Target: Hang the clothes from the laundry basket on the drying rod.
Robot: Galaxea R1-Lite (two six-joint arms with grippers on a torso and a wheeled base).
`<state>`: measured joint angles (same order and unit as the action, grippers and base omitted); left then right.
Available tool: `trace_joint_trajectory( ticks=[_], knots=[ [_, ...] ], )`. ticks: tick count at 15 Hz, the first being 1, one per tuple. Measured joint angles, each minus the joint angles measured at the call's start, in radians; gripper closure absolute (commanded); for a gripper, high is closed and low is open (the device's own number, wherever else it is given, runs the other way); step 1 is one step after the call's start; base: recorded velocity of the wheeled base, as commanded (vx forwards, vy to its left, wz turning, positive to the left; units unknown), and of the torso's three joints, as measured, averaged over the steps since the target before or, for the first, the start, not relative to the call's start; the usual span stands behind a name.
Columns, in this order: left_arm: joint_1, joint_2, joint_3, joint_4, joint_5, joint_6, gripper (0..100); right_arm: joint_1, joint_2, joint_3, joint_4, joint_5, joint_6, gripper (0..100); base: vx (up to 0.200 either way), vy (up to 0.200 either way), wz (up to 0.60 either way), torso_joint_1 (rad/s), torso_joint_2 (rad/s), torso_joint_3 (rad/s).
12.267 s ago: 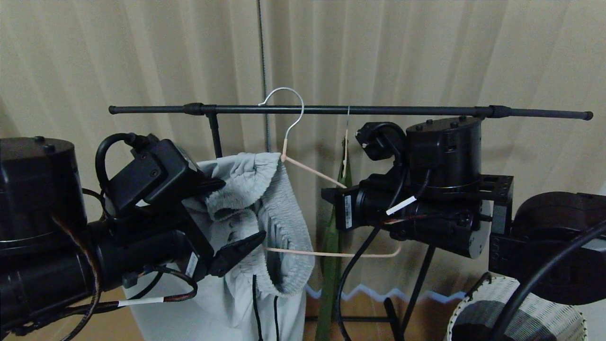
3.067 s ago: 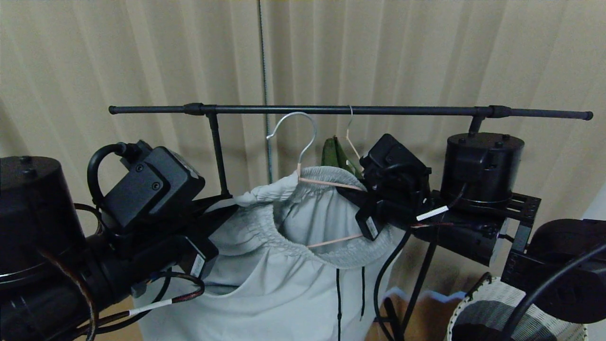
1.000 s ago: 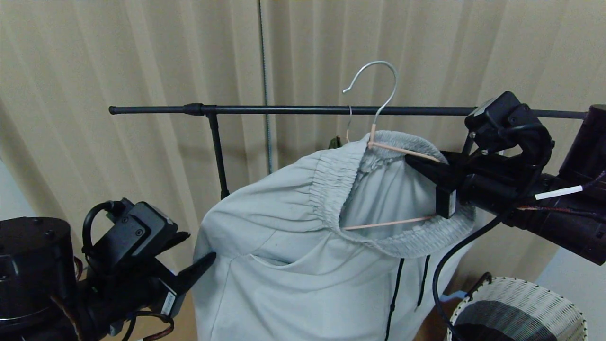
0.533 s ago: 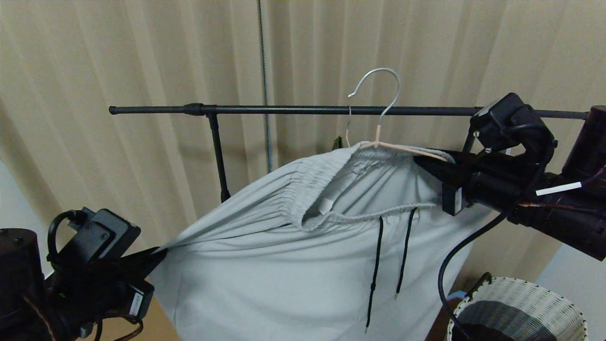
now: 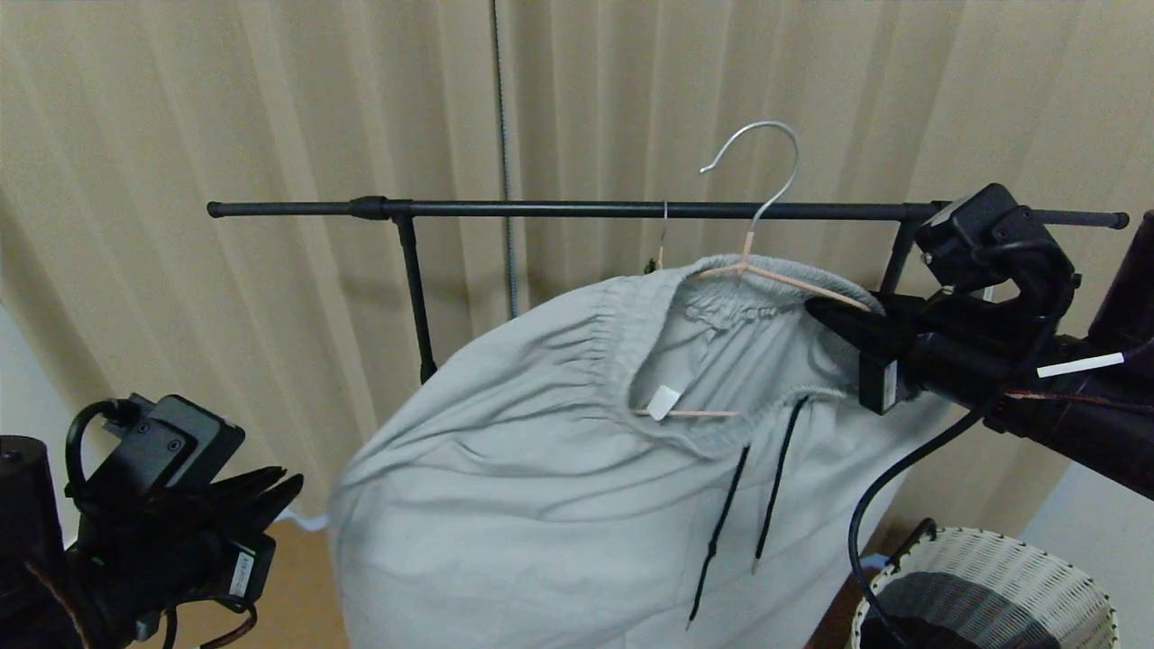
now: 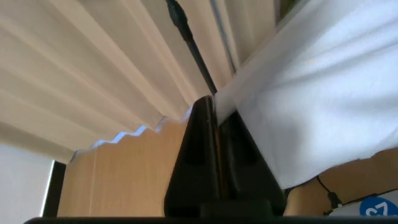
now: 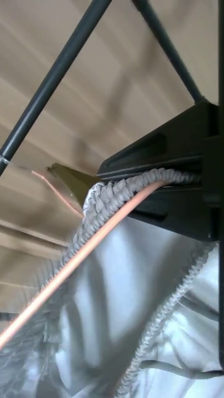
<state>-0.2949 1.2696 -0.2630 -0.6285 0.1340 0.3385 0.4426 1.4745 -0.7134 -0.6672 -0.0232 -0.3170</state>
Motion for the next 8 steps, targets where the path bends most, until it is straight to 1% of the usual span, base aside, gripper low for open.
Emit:
trace_joint_trajectory(
  ticks=[2,4,5,8],
  knots=[
    [-0.020,-0.004,0.000,-0.004,-0.002,-0.021,0,0.001,0.000,0.002,0.005,-0.007,0.000,100,0.000,0.000,0.00,0.000,0.00,0.000],
    [-0.047,-0.008,0.003,-0.047,-0.003,-0.067,0,-0.022,-0.002,0.014,0.009,-0.016,-0.003,100,0.000,0.000,0.00,0.000,0.00,0.000],
    [-0.051,-0.014,0.012,-0.087,-0.003,-0.089,0,-0.047,-0.006,0.024,0.009,-0.024,-0.004,100,0.000,0.000,0.00,0.000,0.00,0.000],
    [-0.037,-0.047,0.031,-0.128,-0.004,-0.154,0,-0.137,-0.045,0.091,0.013,-0.054,-0.006,100,0.000,0.000,0.00,0.000,0.00,0.000]
  ],
)
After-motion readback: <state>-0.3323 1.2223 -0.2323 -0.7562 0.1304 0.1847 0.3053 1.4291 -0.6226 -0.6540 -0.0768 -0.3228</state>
